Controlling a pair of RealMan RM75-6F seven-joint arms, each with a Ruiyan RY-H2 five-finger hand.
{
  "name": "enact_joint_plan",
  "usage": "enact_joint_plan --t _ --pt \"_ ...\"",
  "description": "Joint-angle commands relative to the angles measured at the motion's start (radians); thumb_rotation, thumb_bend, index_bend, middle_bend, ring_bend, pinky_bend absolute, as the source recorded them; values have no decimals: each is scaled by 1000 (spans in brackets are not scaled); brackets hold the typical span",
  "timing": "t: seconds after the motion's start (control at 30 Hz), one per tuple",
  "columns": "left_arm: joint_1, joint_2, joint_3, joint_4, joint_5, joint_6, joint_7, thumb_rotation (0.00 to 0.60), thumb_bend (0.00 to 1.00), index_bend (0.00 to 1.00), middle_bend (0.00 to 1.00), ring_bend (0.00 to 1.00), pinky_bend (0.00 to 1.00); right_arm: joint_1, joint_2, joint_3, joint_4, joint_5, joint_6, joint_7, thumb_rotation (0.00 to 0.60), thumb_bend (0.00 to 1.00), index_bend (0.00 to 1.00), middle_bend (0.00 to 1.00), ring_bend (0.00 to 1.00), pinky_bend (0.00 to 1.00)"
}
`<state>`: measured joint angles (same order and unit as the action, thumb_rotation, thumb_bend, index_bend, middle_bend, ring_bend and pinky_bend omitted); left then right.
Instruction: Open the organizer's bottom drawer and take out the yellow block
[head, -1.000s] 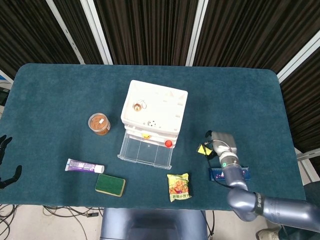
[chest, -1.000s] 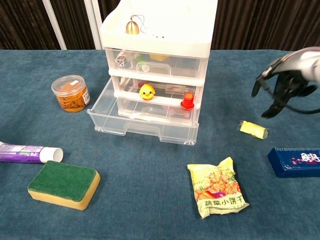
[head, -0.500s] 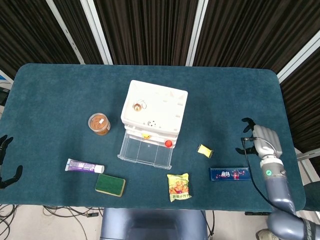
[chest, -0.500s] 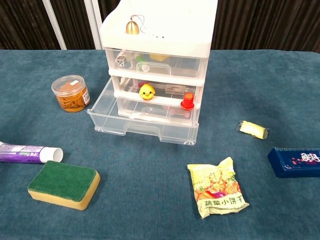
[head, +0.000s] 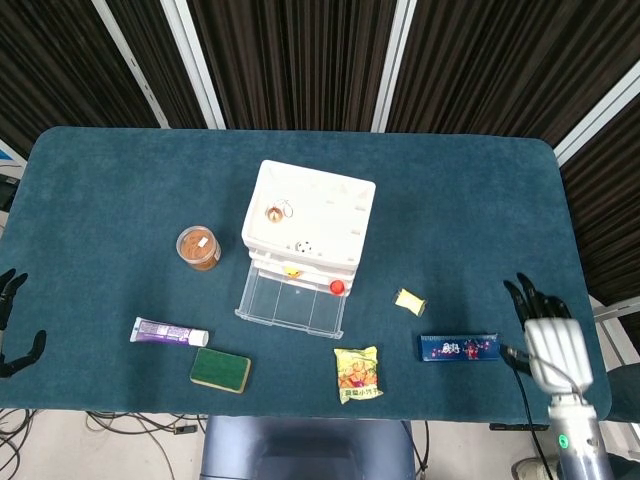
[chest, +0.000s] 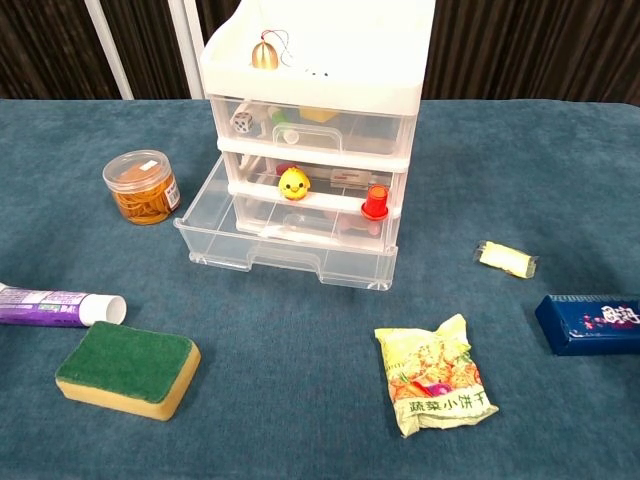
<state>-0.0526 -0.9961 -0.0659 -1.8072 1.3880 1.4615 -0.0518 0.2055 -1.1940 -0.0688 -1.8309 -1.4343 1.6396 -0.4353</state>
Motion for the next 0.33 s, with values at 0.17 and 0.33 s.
enact_joint_plan --t 0.17,0.33 --pt "2 -1 1 0 12 9 -1 600 405 32 0 0 0 -77 -73 -37 88 -90 56 -4 600 94 74 75 226 238" --pt "2 1 4 -2 17 8 7 600 405 32 0 0 0 -92 -73 -27 89 -101 48 -17 600 93 74 74 227 238"
